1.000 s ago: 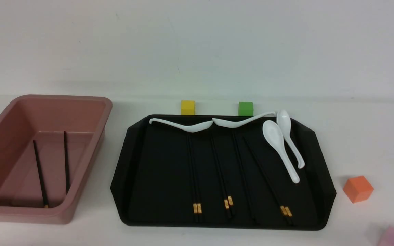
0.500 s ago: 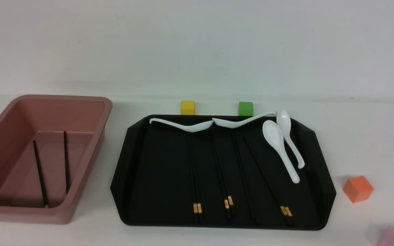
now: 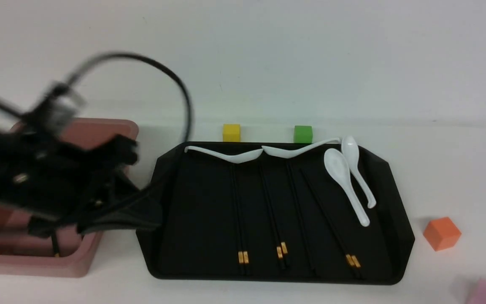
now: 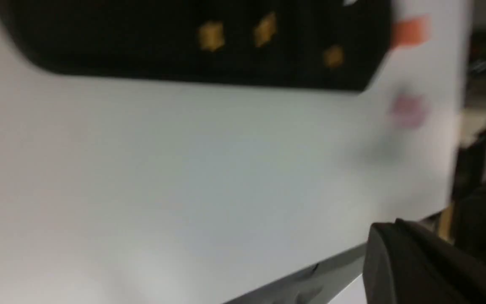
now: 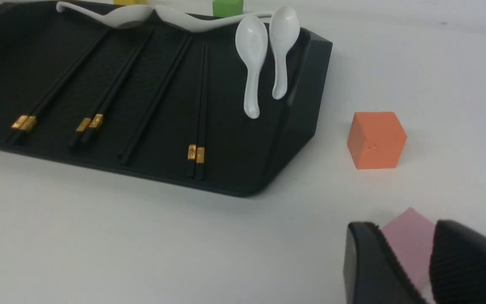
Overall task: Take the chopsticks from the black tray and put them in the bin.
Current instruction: Use the left arm to grab a pair of chopsticks
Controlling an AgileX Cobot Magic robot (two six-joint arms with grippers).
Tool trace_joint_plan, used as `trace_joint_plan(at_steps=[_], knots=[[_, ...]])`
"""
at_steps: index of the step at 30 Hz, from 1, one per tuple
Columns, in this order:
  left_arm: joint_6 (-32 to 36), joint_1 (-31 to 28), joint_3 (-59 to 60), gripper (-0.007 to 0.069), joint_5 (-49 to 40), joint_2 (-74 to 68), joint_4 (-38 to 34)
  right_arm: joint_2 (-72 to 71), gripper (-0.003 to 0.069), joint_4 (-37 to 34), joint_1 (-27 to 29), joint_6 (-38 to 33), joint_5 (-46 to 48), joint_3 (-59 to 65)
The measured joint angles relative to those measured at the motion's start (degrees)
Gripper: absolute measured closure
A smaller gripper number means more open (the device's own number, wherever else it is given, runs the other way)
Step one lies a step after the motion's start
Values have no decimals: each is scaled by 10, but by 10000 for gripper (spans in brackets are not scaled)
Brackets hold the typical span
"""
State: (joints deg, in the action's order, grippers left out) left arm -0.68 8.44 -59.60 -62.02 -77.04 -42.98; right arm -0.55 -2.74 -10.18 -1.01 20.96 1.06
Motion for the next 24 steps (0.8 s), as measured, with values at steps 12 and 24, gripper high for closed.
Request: trace_joint_plan(at_steps=[12,24], knots=[[-249,250,-310,637,-74,-286,282,0,419,0,0,0,0,0],[-406,321,-491,548,-77,-488,454,0,419,0,0,0,0,0]])
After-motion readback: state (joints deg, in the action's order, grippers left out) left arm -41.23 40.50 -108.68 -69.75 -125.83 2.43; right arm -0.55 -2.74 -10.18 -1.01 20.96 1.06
